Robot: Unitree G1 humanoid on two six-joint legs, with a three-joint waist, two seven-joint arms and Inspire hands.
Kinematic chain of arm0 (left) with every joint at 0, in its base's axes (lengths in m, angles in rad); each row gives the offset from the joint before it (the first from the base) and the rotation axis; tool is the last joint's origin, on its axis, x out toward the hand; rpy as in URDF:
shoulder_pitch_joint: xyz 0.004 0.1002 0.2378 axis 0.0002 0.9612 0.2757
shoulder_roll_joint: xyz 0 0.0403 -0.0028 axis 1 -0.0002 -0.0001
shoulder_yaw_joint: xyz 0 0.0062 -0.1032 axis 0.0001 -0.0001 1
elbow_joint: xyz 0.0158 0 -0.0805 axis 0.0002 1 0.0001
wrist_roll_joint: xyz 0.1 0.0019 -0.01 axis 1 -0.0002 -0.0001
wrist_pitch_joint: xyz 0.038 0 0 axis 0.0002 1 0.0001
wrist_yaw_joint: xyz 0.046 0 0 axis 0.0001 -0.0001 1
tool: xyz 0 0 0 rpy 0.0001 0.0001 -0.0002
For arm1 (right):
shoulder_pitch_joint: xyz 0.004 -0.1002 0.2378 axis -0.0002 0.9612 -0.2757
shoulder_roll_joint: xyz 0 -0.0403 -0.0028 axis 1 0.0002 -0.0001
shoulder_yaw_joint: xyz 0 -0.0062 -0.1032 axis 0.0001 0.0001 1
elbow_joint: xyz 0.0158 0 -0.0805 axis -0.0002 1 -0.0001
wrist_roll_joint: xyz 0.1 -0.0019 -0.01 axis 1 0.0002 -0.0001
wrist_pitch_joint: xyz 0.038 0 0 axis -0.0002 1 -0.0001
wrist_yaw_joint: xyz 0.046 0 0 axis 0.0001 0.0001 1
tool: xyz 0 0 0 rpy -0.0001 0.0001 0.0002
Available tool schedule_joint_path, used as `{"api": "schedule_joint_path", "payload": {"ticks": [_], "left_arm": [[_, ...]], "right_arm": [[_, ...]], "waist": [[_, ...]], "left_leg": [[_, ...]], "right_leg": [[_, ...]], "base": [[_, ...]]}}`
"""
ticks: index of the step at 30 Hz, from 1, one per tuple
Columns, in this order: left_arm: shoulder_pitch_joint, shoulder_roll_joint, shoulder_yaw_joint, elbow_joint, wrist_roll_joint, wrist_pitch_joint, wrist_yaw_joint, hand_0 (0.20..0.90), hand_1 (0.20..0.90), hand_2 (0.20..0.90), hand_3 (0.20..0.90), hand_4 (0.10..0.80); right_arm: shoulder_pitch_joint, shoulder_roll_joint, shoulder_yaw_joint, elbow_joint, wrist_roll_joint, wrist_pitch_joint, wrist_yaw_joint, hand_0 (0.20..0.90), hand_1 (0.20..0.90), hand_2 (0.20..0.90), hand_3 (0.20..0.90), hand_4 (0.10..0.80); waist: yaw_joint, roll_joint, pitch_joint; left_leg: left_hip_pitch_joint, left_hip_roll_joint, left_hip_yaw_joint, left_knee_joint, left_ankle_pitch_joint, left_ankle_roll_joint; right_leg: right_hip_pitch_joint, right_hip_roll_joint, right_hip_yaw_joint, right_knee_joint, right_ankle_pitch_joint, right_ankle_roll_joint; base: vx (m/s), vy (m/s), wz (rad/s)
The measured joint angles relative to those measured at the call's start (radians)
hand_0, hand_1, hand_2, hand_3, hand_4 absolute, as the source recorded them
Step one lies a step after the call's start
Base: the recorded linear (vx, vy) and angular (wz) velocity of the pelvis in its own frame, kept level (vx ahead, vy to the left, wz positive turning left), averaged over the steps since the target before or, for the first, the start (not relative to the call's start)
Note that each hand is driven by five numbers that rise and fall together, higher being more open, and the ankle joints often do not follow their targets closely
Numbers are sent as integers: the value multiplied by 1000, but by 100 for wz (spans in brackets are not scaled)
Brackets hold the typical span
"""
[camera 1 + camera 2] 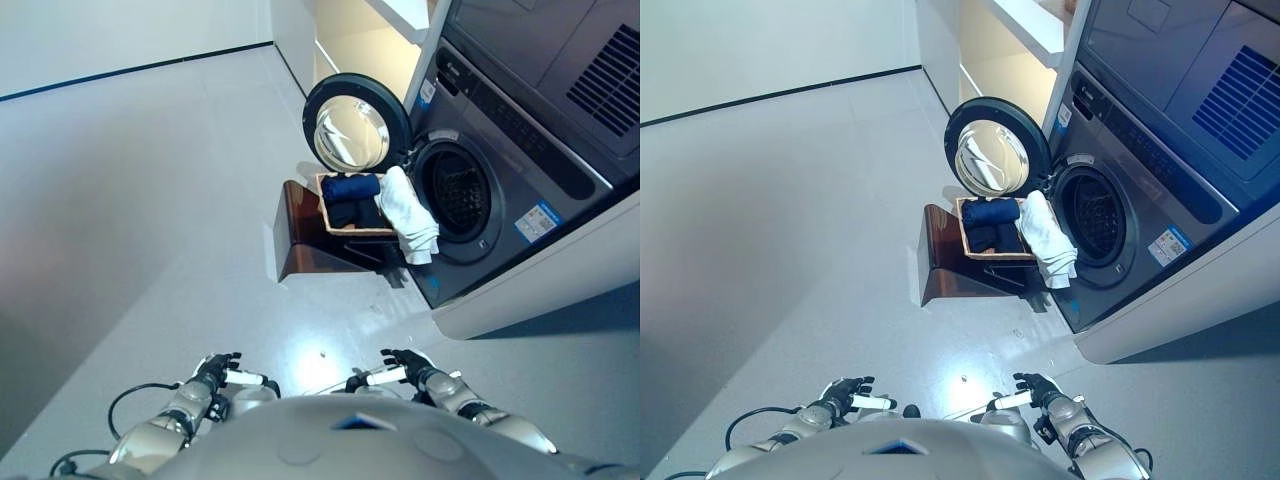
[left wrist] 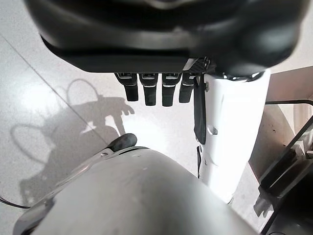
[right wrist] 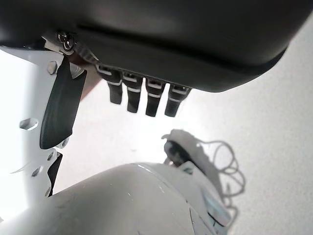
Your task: Pick up the clothes and place them into the washing machine
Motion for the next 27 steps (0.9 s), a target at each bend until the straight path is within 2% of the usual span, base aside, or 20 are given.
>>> {"api": "schedule_joint_path", "payload": {"ticks": [7,14,16,19,20,21,23,25,26,27], "left_arm": [[2,1,2,-38,-33,-2,22,900,900,900,900,800],[-54,1,10,-76,-74,-24,73,900,900,900,900,800],[-72,3,10,-80,-74,-25,83,900,900,900,900,800],[-97,5,7,-88,-74,-31,94,900,900,900,900,800],[-107,9,9,-87,-74,-34,105,900,900,900,900,800],[-105,11,8,-88,-74,-42,110,900,900,900,900,800],[-108,14,8,-81,-74,-43,112,900,900,900,900,800],[-111,12,10,-77,-75,-43,117,900,900,900,900,800],[-113,10,7,-70,-74,-43,118,900,900,900,900,800],[-112,7,11,-68,-74,-42,119,900,900,900,900,800]], "right_arm": [[-1,0,-5,-5,5,0,-6,900,900,900,900,800],[-46,0,-32,-3,44,0,-37,900,900,900,900,800],[-58,1,-38,-4,57,-1,-49,900,900,900,900,800],[-101,-5,-53,-32,87,-8,-75,900,900,900,900,800],[-107,-2,-67,-46,99,-22,-76,900,900,900,900,800],[-110,3,-79,-47,110,-22,-79,900,900,900,900,800],[-109,6,-94,-45,114,-24,-90,900,900,900,900,800],[-116,5,-103,-43,121,-23,-94,900,900,900,900,800],[-113,5,-119,-42,129,-23,-95,900,900,900,900,800],[-113,4,-122,-42,130,-21,-96,900,900,900,900,800]], "waist": [[0,-2,3],[-11,1,67],[-20,0,94],[-50,19,150],[-63,16,166],[-62,8,173],[-73,14,176],[-82,20,180],[-88,23,181],[-88,22,178]], "left_leg": [[-18,-2,4,-4,-1,2],[-71,-20,19,0,6,19],[-70,-31,22,-2,1,32],[-68,-20,23,-5,-1,55],[-62,-30,24,-3,3,71],[-48,-40,35,-5,-2,80],[-44,-45,35,-2,-13,82],[-43,-45,35,-3,-15,82],[-34,-48,35,-3,-25,75],[-28,-52,33,-5,-30,72]], "right_leg": [[-20,-2,7,3,0,-2],[-117,-10,31,80,1,13],[-144,-15,31,131,-7,21],[-278,-7,28,377,-23,40],[-333,-17,24,458,-29,50],[-343,-35,10,479,-37,48],[-367,-40,-4,441,-39,48],[-383,-55,-7,326,-32,59],[-385,-81,-7,228,-9,84],[-382,-94,-13,177,3,94]], "base": [[-29,49,-2],[-35,101,-11],[-11,173,-16],[22,125,-25],[199,93,-20],[238,34,-13],[209,-29,-9],[266,-85,3],[359,-121,8],[267,-90,9]]}}
